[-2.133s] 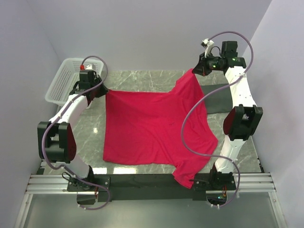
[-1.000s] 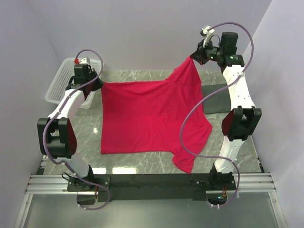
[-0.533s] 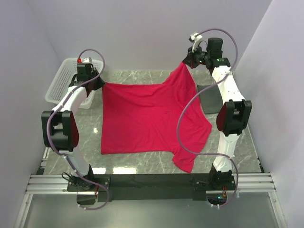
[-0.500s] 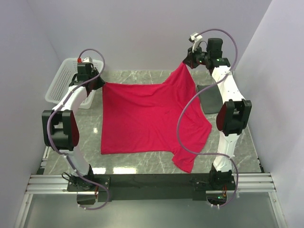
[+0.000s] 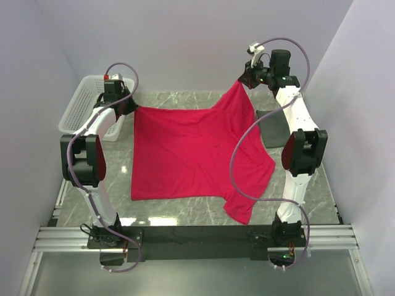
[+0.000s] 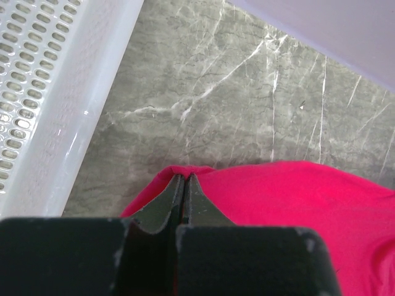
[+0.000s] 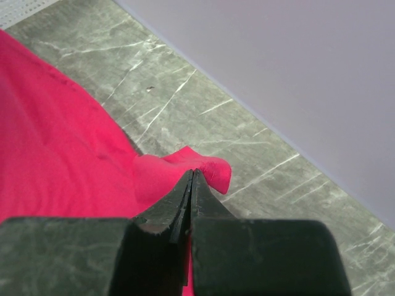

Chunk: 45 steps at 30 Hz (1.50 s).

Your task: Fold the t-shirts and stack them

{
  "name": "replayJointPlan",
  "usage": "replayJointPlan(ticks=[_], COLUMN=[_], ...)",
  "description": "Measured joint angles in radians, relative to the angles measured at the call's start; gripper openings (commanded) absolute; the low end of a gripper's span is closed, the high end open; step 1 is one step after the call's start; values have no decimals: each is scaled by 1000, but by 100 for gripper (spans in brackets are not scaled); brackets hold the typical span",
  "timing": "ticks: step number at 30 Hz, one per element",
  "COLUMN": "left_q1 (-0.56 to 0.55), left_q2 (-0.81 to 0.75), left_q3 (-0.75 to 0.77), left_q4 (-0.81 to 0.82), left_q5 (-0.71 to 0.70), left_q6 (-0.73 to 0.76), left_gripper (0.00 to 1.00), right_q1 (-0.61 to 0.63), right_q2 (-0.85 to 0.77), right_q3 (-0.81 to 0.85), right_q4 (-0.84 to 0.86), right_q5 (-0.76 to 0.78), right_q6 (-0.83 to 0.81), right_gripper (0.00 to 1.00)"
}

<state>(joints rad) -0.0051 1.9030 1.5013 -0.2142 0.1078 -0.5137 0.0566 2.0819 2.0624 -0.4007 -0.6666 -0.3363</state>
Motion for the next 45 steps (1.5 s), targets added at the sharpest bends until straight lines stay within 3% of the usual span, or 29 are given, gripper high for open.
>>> replayJointPlan(ticks=[13, 34, 40, 45], left_q1=[0, 0, 0, 0], left_q2=[-29, -161, -303, -535], left_q3=[-79, -201, -232, -252], left_q4=[38, 93, 89, 97], left_q5=[14, 54, 69, 80], left_q6=[1, 14, 19, 8], left_gripper=[1, 1, 1, 1], right_q1=[-10, -45, -68, -127], right_q2=[-26, -131, -141, -256], right_q3=[-187, -254, -128, 2], right_q4=[11, -19, -152, -228], right_q5=[-61, -142, -179, -207], right_q6=[-17, -66, -87, -89], right_gripper=[0, 0, 0, 0])
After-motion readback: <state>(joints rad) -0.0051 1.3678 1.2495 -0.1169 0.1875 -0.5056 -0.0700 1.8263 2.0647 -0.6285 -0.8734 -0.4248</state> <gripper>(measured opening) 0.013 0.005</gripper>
